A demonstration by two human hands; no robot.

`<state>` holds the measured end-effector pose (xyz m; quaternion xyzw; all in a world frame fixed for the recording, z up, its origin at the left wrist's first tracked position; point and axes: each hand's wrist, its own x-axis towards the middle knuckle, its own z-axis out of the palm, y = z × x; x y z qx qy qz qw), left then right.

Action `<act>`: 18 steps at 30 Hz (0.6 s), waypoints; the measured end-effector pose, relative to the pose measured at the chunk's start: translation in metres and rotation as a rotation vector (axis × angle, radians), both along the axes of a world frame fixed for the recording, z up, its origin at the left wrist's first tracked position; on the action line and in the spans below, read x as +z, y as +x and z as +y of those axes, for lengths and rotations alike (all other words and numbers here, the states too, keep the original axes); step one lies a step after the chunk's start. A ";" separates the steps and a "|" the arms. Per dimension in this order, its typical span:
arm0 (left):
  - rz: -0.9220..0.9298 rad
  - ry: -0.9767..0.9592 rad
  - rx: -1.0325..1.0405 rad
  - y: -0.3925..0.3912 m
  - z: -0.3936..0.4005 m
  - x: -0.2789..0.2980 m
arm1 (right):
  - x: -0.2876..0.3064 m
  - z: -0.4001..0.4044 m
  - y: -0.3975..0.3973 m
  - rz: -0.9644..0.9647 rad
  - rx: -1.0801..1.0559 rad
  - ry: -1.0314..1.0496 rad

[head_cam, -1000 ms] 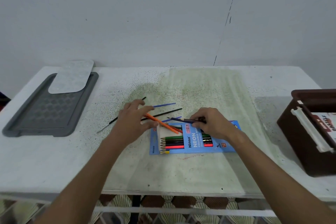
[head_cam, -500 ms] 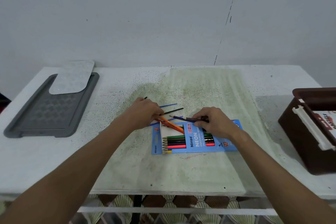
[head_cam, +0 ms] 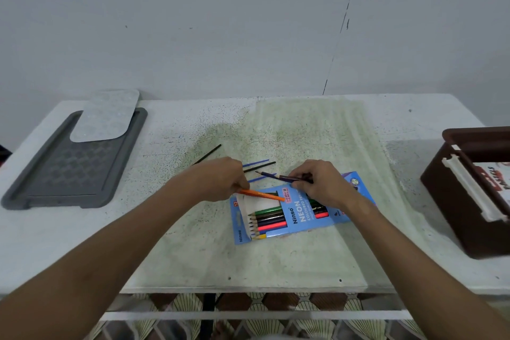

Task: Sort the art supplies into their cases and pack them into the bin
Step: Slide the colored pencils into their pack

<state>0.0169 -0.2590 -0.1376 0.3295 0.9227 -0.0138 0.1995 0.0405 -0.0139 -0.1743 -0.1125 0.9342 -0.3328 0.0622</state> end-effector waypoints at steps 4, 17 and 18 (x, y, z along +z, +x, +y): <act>-0.022 -0.052 -0.005 0.006 0.012 0.008 | -0.004 -0.004 0.001 0.059 0.010 0.060; 0.126 -0.120 0.095 0.031 -0.004 -0.007 | 0.000 0.004 0.002 0.011 0.020 -0.018; 0.127 -0.107 0.109 0.031 -0.002 -0.008 | 0.000 0.003 0.001 0.013 0.024 -0.016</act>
